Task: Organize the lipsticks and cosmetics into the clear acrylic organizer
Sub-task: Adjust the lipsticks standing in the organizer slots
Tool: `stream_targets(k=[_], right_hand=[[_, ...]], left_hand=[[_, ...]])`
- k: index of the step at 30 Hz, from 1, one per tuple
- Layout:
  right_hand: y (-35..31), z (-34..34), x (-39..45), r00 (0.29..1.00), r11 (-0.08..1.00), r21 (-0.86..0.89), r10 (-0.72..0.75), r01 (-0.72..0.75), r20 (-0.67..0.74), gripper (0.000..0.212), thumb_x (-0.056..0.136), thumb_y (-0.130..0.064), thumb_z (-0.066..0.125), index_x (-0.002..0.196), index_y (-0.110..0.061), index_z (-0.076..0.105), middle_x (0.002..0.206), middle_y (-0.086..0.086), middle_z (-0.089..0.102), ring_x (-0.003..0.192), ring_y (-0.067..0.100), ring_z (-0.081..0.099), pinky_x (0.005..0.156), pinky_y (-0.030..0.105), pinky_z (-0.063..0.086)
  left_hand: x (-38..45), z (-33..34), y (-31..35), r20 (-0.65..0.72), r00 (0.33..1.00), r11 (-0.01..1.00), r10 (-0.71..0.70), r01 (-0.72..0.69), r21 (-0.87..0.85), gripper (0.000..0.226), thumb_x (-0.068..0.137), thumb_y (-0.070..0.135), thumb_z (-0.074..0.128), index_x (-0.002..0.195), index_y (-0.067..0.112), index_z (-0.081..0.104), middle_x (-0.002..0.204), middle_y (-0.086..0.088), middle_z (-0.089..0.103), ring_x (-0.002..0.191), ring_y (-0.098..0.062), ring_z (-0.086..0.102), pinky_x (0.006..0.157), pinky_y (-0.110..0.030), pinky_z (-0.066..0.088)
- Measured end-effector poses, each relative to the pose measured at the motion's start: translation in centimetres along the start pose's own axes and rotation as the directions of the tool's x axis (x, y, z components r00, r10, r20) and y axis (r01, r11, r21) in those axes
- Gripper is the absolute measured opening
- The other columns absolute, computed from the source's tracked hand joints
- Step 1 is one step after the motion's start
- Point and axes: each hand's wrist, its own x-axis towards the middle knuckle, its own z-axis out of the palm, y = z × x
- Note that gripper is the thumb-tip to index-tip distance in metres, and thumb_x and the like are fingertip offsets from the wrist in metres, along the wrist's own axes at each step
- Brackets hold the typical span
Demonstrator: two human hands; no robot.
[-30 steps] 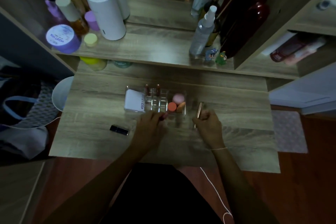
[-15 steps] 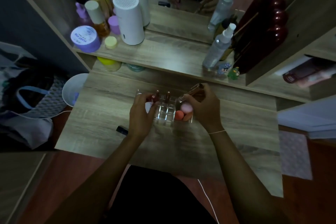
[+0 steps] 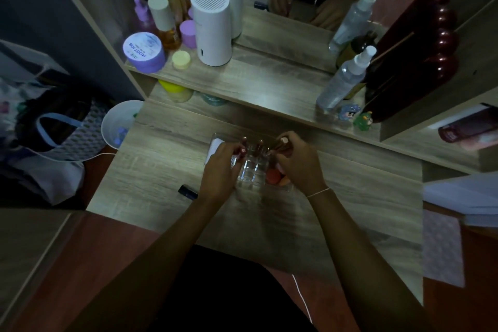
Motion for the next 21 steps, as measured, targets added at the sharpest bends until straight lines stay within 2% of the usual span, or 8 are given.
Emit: stream_targets(k=[5,10,13,18,21], right_hand=[[-0.1,0.4,0.6,0.999,0.997,-0.083,0.001,0.002,0.04,0.023,0.072,-0.008,0.067,0.094,-0.016,0.066,0.09,0.009,0.073,0.084,0.026,0.065,0.072,0.032,0.049],[-0.3,1.0,0.7,0.997,0.992,-0.126,-0.011,0.021,0.074,0.022,0.071,-0.009,0.066,0.093,-0.012,0.067,0.091,0.012,0.072,0.086,0.032,0.065,0.075,0.041,0.053],[-0.1,1.0,0.8,0.997,0.989,-0.145,-0.019,0.03,0.078,0.024,0.073,-0.01,0.067,0.097,-0.014,0.067,0.095,0.011,0.072,0.088,0.03,0.065,0.078,0.041,0.053],[-0.1,1.0,0.9,0.997,0.989,-0.145,-0.022,0.033,0.074,0.022,0.073,-0.012,0.068,0.094,-0.016,0.066,0.092,0.01,0.072,0.084,0.028,0.065,0.073,0.039,0.053],[-0.1,1.0,0.8,0.997,0.99,-0.136,-0.028,0.037,0.066,0.019,0.074,-0.013,0.068,0.093,-0.014,0.065,0.089,0.01,0.072,0.081,0.028,0.065,0.072,0.039,0.053]], left_hand=[[-0.3,0.6,-0.5,0.044,0.999,0.999,-0.016,0.014,0.036,0.015,0.089,0.013,0.061,0.103,0.011,0.063,0.1,-0.007,0.067,0.088,-0.017,0.062,0.075,-0.023,0.043],[-0.5,0.7,-0.9,0.053,0.998,0.998,-0.019,0.015,0.063,0.014,0.088,0.009,0.062,0.102,0.01,0.063,0.098,-0.008,0.067,0.087,-0.017,0.06,0.074,-0.024,0.043],[-0.2,0.9,-0.9,0.068,0.998,0.997,-0.008,0.002,0.082,0.014,0.087,0.008,0.062,0.102,0.008,0.064,0.097,-0.01,0.068,0.088,-0.02,0.061,0.075,-0.025,0.042],[0.0,1.1,-0.9,0.065,0.998,0.996,-0.021,0.015,0.087,0.016,0.087,0.009,0.063,0.102,0.009,0.062,0.098,-0.009,0.067,0.088,-0.019,0.06,0.076,-0.029,0.046],[0.0,1.2,-1.0,0.057,0.998,0.996,-0.025,0.02,0.091,0.015,0.086,0.01,0.064,0.101,0.01,0.063,0.096,-0.008,0.067,0.087,-0.016,0.06,0.074,-0.025,0.046]])
